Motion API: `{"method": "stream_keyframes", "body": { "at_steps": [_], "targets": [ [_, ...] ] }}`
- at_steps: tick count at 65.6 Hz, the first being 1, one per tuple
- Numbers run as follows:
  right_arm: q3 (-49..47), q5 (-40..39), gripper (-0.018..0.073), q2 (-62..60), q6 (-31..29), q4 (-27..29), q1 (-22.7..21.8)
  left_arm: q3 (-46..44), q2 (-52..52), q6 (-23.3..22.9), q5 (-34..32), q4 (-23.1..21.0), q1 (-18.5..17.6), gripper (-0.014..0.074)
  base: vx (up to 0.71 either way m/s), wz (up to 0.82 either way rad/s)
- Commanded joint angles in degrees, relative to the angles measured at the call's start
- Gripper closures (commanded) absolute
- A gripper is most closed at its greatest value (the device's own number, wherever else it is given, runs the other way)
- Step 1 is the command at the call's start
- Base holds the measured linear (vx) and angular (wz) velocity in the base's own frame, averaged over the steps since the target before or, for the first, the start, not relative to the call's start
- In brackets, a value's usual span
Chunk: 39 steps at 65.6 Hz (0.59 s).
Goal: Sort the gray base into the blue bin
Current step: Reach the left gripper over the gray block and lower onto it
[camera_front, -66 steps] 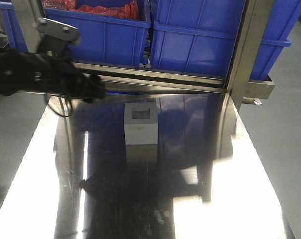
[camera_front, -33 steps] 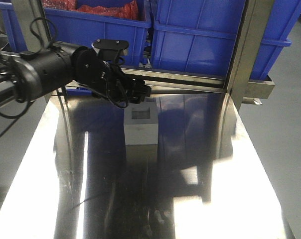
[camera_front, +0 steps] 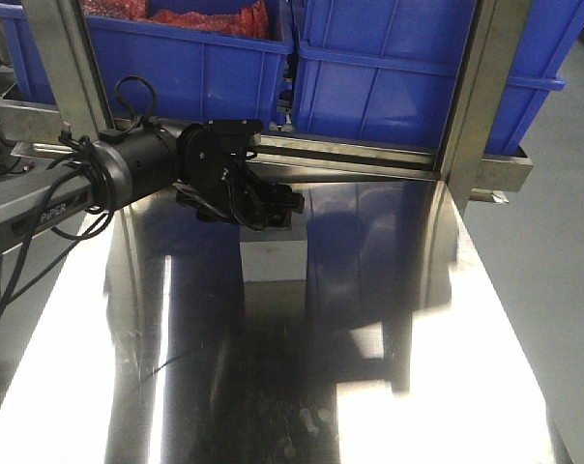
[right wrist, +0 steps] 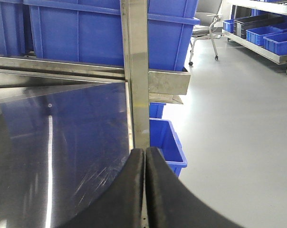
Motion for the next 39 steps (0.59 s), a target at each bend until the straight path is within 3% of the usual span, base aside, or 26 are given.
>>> {"method": "stream_keyframes", "body": {
  "at_steps": [1,28,39],
  "targets": [
    [0.1,-4.3,0.0564,0.2,-0.5,-0.3,-0.1,-2.0,-3.1,-0.7,-2.6,-0.2,-0.3,0.0027,0.00,0.00],
    [0.1,-4.3,0.0564,0.2,-0.5,-0.3,-0.1,-2.0,-1.3,-0.7,-1.8,0.7,-0.3,0.0031,0.00,0.00],
    [0.1,-4.3,0.0564,0.2,-0.5,-0.3,-0.1,-2.0,-1.4,-0.7,-1.0,0.8,-0.3,0.0131,0.00,0.00]
  ]
}}
